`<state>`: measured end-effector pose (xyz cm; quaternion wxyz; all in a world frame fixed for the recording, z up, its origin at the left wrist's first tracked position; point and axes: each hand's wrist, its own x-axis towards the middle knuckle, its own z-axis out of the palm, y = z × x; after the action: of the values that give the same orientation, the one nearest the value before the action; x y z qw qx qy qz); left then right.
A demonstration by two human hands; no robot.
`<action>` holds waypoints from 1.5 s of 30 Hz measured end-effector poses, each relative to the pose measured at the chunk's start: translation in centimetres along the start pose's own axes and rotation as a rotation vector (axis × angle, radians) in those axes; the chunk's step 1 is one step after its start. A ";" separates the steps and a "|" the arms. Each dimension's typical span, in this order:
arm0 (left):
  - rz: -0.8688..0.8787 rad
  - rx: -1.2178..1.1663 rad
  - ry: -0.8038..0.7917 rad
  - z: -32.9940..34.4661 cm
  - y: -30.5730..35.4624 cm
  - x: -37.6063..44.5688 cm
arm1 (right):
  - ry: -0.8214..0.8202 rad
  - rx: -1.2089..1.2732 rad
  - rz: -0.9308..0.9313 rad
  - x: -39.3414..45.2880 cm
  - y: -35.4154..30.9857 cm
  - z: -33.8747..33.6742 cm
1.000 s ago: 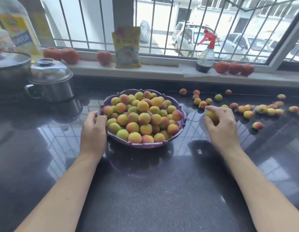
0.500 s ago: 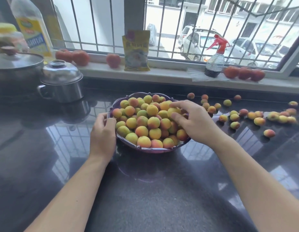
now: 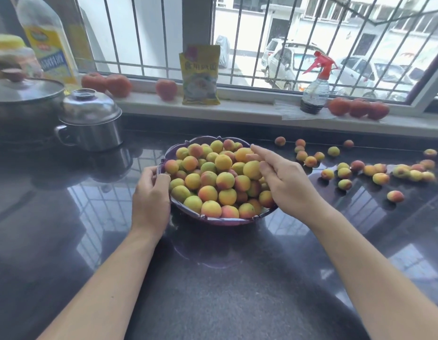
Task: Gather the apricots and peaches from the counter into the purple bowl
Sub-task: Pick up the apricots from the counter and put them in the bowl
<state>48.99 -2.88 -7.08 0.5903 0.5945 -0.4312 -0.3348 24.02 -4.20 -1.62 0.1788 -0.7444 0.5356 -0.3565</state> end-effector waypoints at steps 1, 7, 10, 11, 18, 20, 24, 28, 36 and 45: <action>0.000 0.000 0.000 0.0 0.0 0.0 | -0.001 0.035 0.011 0.0 0.2 0.1; -0.001 0.001 0.000 0.0 -0.2 0.2 | 0.093 0.087 0.007 0.2 0.4 0.2; -0.005 -0.004 0.002 0.0 -0.2 0.2 | 0.177 0.058 0.004 0.4 0.3 -0.2; -0.006 0.000 0.002 0.0 -0.2 0.2 | 0.159 0.031 0.007 0.3 0.4 -0.3; -0.010 0.008 0.001 0.0 -0.1 0.1 | 0.067 -0.035 -0.002 0.3 0.7 -0.8; -0.013 0.012 0.004 0.0 -0.1 0.1 | 0.054 -0.011 -0.019 0.6 0.7 -0.9; -0.011 0.014 0.008 -0.1 -0.2 0.2 | 0.004 0.069 -0.047 0.5 1.2 -0.8; -0.012 0.016 0.011 0.0 0.0 0.1 | 0.045 0.072 -0.092 0.3 1.6 -0.7; -0.008 0.017 0.008 -0.1 -0.3 0.2 | -0.002 0.140 -0.058 0.2 1.8 -0.8; -0.001 0.022 0.003 0.0 0.1 0.0 | 0.115 0.372 0.056 0.5 1.9 -0.6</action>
<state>49.01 -2.86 -6.95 0.5842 0.6016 -0.4336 -0.3298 22.36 -5.32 -2.27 0.2923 -0.6618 0.4901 -0.4862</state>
